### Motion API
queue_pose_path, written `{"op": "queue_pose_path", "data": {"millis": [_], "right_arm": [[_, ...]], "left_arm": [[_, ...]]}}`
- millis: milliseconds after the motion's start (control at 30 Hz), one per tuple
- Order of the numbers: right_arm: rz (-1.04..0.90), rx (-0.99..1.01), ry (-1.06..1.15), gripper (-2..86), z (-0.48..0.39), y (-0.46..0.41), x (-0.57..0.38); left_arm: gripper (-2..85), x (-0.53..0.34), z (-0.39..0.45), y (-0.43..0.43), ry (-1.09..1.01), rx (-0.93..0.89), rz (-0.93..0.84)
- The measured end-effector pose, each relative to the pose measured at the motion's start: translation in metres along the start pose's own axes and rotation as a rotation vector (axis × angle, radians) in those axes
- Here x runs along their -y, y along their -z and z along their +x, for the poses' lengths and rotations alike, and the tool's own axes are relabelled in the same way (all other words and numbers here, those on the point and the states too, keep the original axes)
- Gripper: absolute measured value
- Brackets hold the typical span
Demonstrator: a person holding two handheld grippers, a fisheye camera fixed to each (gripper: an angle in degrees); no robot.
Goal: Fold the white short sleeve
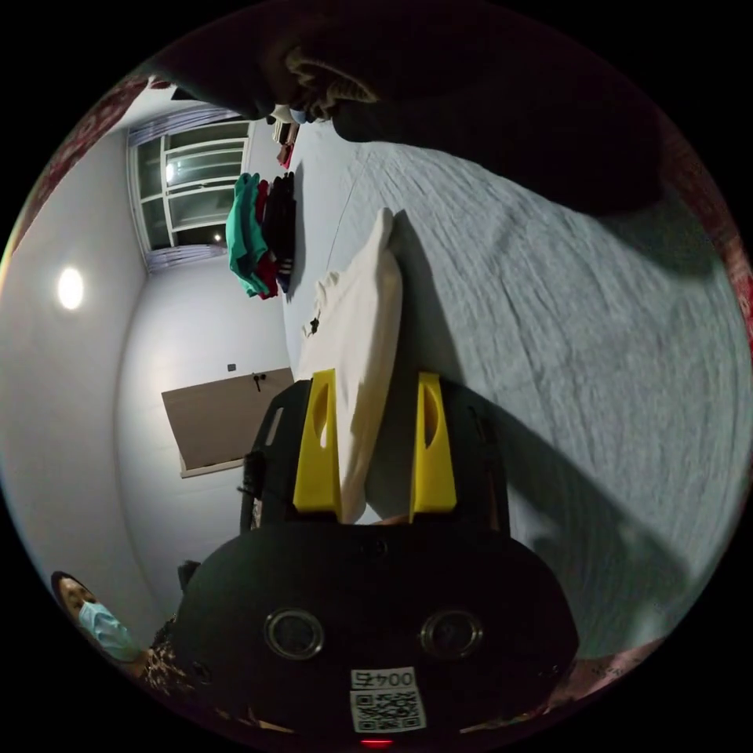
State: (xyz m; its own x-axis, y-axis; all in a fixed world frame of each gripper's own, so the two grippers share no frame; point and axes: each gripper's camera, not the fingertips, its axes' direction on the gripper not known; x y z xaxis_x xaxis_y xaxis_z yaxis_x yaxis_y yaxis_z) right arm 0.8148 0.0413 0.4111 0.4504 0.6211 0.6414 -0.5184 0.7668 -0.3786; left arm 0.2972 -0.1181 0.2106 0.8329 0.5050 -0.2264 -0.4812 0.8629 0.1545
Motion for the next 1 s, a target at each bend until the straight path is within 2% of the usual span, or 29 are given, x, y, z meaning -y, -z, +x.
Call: {"op": "queue_pose_path", "data": {"millis": [167,333,533,767,867,1000], "right_arm": [[0.005,-0.041,0.014,11.4,-0.02,-0.021,0.02],[0.048,-0.055,0.063,4.3,-0.045,-0.04,0.022],[0.143,-0.044,0.127,3.4,-0.076,-0.039,-0.007],[0.138,-0.123,0.192,3.1,-0.112,-0.03,-0.05],[0.118,-0.105,0.131,3.1,-0.114,-0.041,-0.05],[0.1,-0.114,0.131,3.1,-0.148,-0.071,-0.039]], "left_arm": [[1.3,-0.018,-0.017,0.013,0.027,-0.019,0.019],[1.2,-0.04,-0.044,0.025,0.061,-0.045,0.033],[0.8,-0.06,-0.067,0.042,0.044,-0.133,0.047],[0.6,-0.089,-0.093,0.062,0.034,-0.282,0.074],[0.6,-0.11,-0.127,0.058,0.128,-0.318,0.064],[0.7,-0.151,-0.2,0.06,0.405,-0.421,0.121]]}}
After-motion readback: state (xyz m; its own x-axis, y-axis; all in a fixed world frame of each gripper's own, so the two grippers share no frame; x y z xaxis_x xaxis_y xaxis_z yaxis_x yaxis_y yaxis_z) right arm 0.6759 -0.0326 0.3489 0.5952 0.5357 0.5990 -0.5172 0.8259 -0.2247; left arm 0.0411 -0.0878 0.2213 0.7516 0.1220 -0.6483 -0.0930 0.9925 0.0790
